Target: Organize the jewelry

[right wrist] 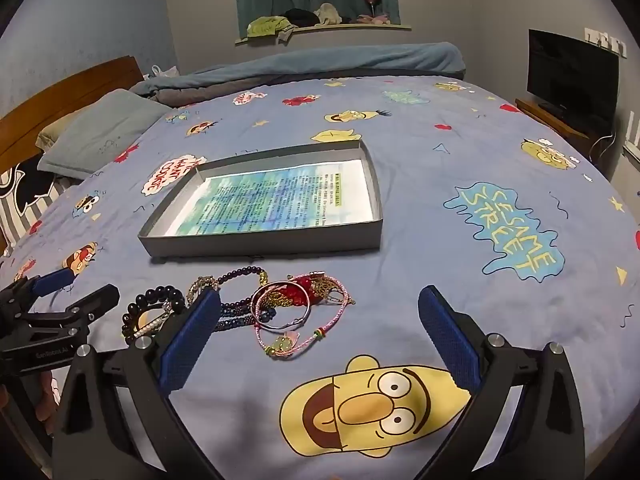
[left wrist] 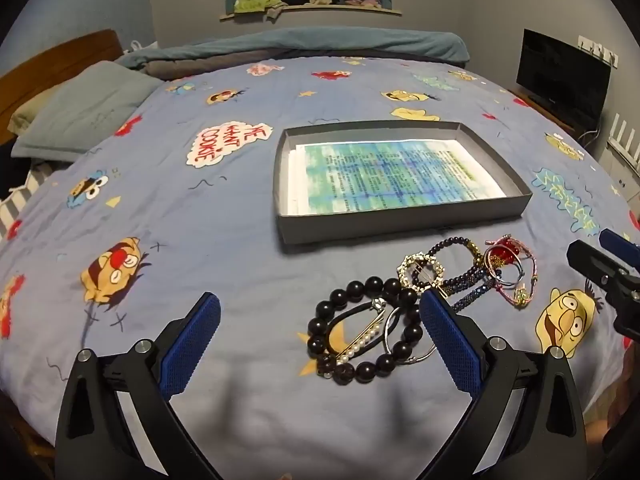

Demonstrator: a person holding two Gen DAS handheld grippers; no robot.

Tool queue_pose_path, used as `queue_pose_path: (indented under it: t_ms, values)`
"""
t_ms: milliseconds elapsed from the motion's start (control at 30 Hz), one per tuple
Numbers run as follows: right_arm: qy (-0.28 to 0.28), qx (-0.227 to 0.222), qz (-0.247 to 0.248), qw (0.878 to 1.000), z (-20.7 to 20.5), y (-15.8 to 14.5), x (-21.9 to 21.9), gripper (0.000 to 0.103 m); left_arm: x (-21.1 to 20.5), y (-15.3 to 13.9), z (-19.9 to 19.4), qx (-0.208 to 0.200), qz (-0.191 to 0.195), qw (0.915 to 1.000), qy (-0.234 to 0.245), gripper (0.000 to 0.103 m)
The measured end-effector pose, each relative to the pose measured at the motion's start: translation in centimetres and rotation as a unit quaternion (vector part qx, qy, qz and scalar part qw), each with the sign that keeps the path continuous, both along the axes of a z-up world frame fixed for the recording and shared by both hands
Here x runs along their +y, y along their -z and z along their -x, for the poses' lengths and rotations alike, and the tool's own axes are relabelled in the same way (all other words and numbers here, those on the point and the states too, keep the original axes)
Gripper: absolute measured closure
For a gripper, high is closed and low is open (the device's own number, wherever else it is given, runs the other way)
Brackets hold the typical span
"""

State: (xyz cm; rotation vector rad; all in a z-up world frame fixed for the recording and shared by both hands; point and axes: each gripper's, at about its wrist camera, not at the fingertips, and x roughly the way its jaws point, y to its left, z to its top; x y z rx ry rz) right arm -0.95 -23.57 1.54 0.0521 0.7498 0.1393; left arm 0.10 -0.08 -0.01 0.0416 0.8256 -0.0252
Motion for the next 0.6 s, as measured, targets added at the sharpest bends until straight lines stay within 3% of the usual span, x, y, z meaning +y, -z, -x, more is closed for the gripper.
queue_pose_path:
  t_ms: [600]
  values:
    - [-0.004, -0.001, -0.007, 1.000, -1.0, 1.2, 1.0, 0.005, 0.8, 0.4, 0.1, -0.003, 0.003, 1.0000, -0.006, 0.004]
